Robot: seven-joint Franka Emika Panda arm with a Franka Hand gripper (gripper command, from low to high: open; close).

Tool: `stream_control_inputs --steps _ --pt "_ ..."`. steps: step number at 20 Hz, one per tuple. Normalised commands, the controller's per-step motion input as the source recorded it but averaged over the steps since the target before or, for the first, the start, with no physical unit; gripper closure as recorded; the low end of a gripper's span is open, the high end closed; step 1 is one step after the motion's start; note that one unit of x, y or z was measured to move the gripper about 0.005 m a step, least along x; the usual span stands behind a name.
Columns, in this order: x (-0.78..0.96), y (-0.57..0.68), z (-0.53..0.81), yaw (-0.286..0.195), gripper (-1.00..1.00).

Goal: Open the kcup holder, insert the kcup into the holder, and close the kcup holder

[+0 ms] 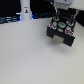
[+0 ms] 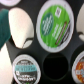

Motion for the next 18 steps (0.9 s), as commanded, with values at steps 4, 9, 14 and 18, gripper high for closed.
stream_control_inputs --steps 4,9,14,18 --pt "0.58 -0.44 0.18 0.038 -1.00" --pt "0.64 -0.42 0.12 0.028 -1.00" --pt "0.71 -0.40 0.06 0.027 -1.00" --pt "0.70 -0.26 0.00 0.050 -1.00"
